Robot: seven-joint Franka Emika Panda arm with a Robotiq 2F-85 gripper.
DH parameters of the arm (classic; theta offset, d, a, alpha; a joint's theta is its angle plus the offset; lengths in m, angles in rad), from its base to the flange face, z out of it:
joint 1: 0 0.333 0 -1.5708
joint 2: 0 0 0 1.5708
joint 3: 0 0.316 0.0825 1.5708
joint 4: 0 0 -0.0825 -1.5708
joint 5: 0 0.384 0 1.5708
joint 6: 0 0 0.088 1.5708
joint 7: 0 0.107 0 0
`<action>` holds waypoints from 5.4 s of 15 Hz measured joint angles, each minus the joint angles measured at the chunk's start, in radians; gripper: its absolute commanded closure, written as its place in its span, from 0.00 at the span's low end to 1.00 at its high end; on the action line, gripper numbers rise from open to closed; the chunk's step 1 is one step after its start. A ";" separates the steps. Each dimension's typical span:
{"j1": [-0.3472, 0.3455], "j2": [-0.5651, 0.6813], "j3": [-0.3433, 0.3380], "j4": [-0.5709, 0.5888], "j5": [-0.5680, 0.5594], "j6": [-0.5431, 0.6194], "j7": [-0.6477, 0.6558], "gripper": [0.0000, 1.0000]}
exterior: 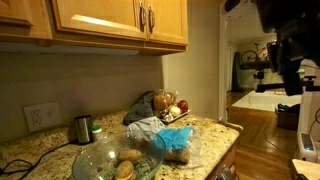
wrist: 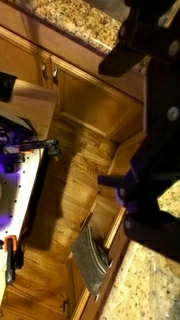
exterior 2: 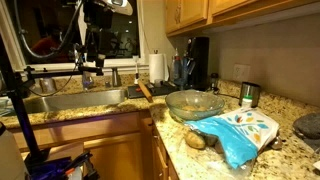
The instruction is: Remove a potato from the bag and put it in the glass bowl
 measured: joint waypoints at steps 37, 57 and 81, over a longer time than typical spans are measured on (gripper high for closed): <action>-0.236 0.188 -0.113 0.071 -0.270 0.233 0.001 0.00; -0.276 0.289 -0.110 -0.205 -0.385 0.553 0.091 0.00; -0.416 0.606 -0.113 -0.167 -0.596 0.956 0.356 0.00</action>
